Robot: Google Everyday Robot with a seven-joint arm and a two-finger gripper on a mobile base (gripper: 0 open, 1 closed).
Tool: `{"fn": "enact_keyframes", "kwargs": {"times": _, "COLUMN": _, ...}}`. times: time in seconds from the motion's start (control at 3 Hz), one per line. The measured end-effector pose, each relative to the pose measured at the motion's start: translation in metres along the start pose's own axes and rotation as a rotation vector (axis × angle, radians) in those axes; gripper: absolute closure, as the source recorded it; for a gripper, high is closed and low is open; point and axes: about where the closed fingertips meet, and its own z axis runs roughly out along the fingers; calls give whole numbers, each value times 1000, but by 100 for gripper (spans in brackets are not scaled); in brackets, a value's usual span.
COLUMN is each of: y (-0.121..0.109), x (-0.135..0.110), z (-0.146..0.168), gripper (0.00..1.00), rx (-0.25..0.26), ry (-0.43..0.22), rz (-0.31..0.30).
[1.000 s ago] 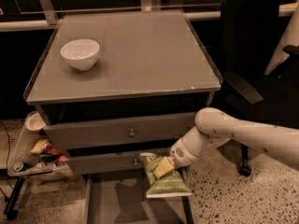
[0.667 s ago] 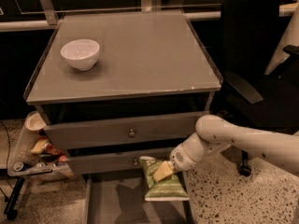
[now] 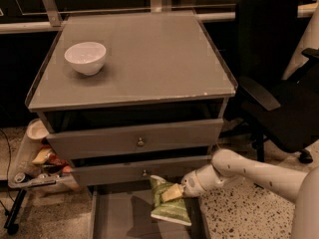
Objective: Place green jalapeno chip bag into bottom drawer
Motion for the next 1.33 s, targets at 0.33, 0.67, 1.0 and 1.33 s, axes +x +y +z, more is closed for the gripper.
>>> {"fn": "enact_keyframes", "kwargs": {"times": 0.33, "y": -6, "x": 9, "z": 13, "gripper": 100, "rx": -20, "ry": 14, "rz": 19}}
{"fn": "enact_keyframes", "kwargs": {"times": 0.67, "y": -5, "x": 8, "z": 13, "gripper": 100, "rx": -19, "ry": 13, "rz": 18}}
{"fn": "enact_keyframes", "kwargs": {"times": 1.0, "y": -20, "x": 16, "z": 38, "gripper": 100, "rx": -58, "ry": 22, "rz": 52}}
{"fn": "enact_keyframes", "kwargs": {"times": 1.33, "y": -52, "x": 22, "z": 81, "gripper": 100, "rx": -96, "ry": 20, "rz": 108}}
